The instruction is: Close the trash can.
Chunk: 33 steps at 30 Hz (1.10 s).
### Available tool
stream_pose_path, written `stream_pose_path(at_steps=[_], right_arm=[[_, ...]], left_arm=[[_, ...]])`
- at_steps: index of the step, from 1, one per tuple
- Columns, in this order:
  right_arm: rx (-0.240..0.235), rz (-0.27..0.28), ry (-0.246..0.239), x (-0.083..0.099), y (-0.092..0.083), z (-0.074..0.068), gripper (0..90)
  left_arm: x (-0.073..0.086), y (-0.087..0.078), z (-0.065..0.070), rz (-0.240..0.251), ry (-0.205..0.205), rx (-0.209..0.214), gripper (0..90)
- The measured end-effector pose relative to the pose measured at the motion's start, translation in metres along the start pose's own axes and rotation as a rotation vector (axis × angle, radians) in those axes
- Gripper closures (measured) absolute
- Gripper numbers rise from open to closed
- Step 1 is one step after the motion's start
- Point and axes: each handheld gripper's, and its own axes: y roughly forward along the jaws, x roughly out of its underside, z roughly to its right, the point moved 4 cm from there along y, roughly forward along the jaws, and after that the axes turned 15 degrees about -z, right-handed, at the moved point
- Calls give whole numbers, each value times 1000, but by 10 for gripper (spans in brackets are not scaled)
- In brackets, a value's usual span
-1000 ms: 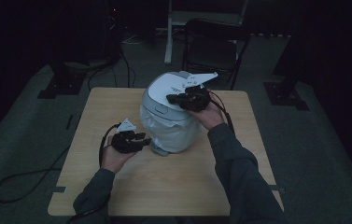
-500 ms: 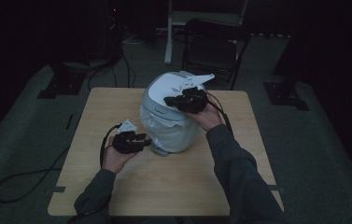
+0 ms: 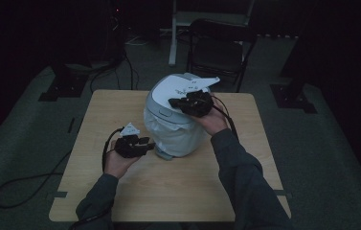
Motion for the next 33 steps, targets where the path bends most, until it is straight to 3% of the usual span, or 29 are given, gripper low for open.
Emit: stream_pose_path(at_steps=[3,7,22,33], right_arm=[[4,42,24,2,-10,3,900],[27,50,26,12,-21,5,895],[102,76,129,82,-60,20,867],[124,16,214,130,-46,31,856]], left_arm=[[1,-1,0,-1,0,-2,597],[2,-2,-2,6,-7,-4,597],[3,0,-2,3,-10,-3,597],[4,0,-3,1,-9,-4,597]])
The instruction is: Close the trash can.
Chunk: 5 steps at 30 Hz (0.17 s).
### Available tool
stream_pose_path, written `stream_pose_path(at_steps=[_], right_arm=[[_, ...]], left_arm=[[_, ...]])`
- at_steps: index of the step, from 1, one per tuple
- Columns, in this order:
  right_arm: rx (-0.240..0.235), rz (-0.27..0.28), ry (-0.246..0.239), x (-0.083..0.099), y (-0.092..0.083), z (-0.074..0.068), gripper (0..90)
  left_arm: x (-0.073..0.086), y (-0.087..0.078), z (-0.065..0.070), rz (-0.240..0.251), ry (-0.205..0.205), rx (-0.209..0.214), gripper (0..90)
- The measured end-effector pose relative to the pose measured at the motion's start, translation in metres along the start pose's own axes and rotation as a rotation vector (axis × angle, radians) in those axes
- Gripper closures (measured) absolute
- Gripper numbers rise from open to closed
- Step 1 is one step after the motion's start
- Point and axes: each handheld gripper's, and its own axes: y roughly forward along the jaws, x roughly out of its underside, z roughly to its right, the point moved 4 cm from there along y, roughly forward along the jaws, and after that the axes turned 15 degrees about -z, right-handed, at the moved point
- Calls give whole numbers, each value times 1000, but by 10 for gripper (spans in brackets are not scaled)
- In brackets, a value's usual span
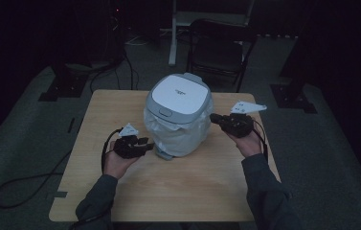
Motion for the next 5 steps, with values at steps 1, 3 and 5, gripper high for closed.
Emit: stream_pose_path(at_steps=[1,3,5], right_arm=[[1,-5,8,4,3,2,856],[11,-21,24,15,8,5,852],[23,-42,43,30,16,9,827]], left_arm=[[0,0,0,2,-2,-1,597],[1,-1,-1,2,0,-3,597],[2,-2,-2,5,-6,-5,597]])
